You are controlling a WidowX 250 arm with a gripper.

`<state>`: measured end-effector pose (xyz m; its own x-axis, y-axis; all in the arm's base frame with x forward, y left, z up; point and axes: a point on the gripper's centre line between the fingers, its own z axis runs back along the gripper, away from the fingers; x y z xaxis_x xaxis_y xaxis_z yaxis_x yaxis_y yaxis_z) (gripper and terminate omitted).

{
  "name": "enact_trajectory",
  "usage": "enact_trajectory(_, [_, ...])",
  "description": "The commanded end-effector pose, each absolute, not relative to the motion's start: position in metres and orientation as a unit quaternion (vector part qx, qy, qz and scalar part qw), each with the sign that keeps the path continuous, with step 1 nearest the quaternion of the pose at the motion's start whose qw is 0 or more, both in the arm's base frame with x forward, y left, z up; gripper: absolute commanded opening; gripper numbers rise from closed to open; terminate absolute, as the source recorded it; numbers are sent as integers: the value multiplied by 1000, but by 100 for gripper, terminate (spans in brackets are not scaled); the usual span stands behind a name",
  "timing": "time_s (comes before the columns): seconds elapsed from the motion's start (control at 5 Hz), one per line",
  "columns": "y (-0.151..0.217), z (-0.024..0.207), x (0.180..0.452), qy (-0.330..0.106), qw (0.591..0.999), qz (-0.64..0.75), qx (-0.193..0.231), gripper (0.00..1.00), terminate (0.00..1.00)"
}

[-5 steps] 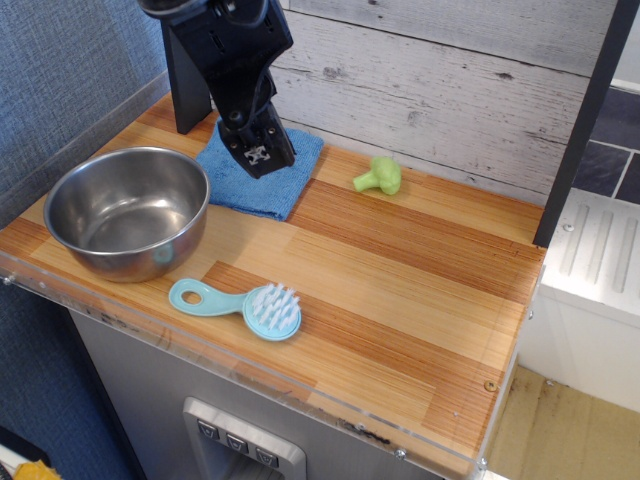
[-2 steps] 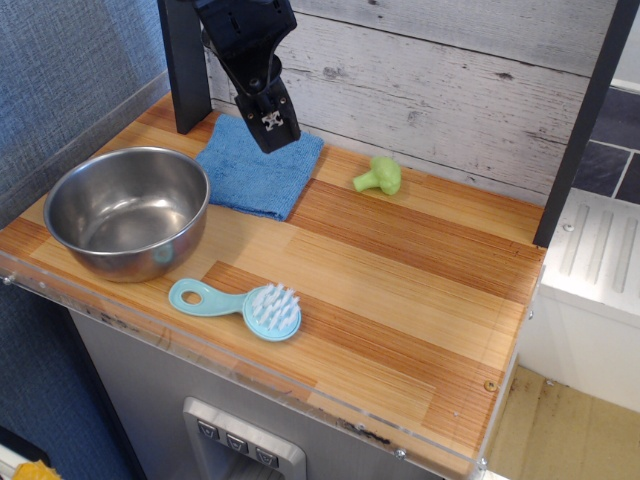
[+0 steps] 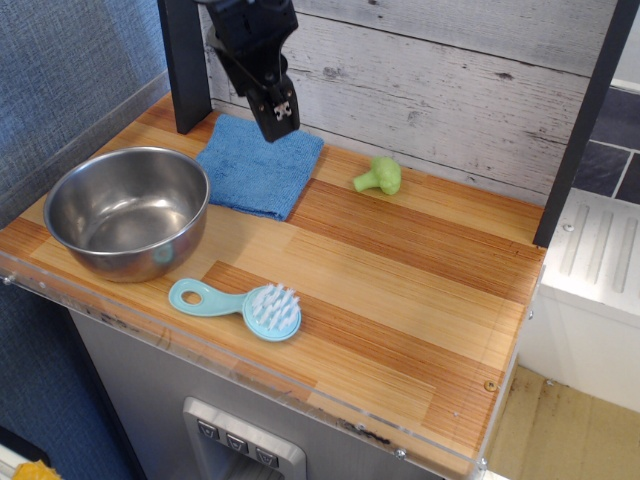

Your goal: Move towel to lower right corner

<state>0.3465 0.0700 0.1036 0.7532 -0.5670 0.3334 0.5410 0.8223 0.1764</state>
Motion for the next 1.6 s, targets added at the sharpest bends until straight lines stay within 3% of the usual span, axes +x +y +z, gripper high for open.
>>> enact_trajectory(0.0, [96,100,366,-216,950,-215,63,100,0])
enact_trajectory(0.8, [128,49,379,-172,978,-105,61,100,0])
enact_trajectory(1.4, [114,16,378,-145,984,-105,19,100,0])
